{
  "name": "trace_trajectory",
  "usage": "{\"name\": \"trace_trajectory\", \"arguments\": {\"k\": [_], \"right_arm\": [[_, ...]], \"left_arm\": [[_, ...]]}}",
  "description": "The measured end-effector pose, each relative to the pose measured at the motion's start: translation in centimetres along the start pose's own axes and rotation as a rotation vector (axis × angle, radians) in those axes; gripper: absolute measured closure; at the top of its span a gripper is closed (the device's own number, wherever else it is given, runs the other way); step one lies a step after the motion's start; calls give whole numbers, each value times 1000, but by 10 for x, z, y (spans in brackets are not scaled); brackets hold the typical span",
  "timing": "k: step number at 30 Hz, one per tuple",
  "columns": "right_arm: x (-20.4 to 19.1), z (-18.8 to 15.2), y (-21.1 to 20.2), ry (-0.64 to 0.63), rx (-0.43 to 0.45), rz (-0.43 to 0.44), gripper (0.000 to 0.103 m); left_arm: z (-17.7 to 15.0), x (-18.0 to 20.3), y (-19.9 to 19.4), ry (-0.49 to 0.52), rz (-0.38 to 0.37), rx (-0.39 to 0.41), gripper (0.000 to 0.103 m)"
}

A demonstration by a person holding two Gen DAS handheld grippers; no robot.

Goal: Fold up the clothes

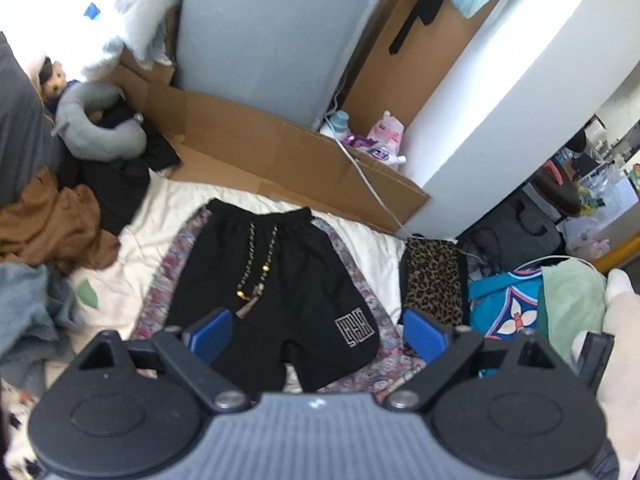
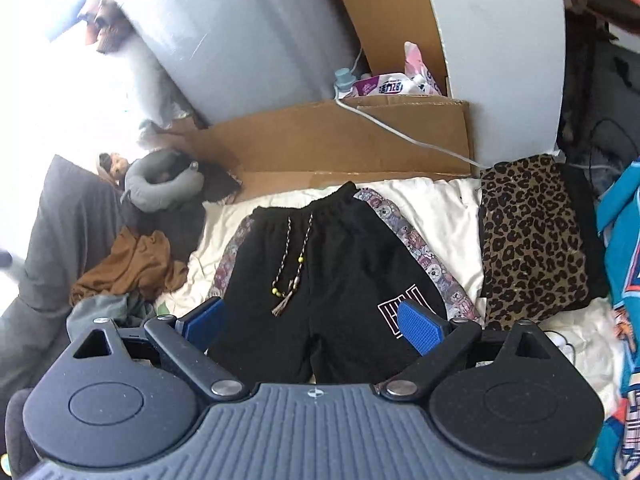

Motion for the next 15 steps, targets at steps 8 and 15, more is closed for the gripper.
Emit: {"name": "trace_trajectory", "arguments": {"k": [8, 15], "right_arm": [[35, -12, 11, -9, -16, -14, 7], [64, -25, 35, -57, -62, 28, 13]], "left_arm": [[-35, 13, 64, -14, 35, -56, 9], [-88, 14, 141, -36, 0, -146, 19]]}}
Point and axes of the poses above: each gripper's, at about its wrist camera, not at the fingertips, and y roughly the way its jaws point, x to its right, z to its top, the point moved 8 cm from there along y, roughly the way its jaws point, and after that the axes turned 11 degrees about -y, right-handed, at the moved point
